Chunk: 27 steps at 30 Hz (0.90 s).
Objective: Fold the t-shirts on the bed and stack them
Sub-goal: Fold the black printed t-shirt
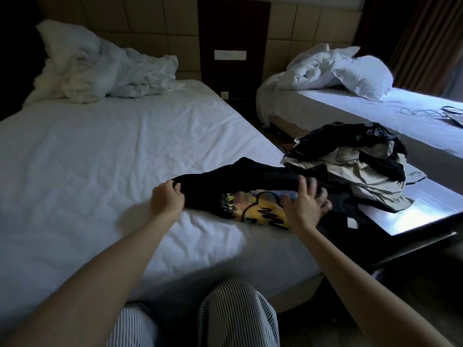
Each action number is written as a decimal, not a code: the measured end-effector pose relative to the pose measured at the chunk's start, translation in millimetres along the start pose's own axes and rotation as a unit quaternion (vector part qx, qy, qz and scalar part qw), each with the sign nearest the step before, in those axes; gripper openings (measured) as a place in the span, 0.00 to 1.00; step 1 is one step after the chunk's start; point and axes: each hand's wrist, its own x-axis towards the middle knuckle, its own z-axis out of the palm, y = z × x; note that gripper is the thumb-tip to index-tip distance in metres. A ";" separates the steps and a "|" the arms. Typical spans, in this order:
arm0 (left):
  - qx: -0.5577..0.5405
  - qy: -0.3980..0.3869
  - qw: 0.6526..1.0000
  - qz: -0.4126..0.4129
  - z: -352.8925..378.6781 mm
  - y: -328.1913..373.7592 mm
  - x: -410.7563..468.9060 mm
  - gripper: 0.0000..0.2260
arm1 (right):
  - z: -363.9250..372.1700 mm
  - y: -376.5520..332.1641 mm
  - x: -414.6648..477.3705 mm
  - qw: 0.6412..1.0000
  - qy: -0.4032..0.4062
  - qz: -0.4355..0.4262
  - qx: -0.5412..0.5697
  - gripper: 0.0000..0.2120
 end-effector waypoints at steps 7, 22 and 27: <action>0.058 -0.067 0.996 0.020 -21.7 -17.8 -13.0 0.12 | 19.9 -0.5 -12.6 0.996 -0.052 0.059 0.040 0.17; 0.078 -0.314 0.847 0.422 -52.8 66.0 -30.7 0.18 | 40.0 -117.1 -109.2 0.862 -0.232 -0.429 0.137 0.25; 0.320 -0.282 0.817 0.388 -40.4 75.8 -23.4 0.22 | 16.7 -45.2 -86.8 0.926 0.010 -0.365 0.099 0.18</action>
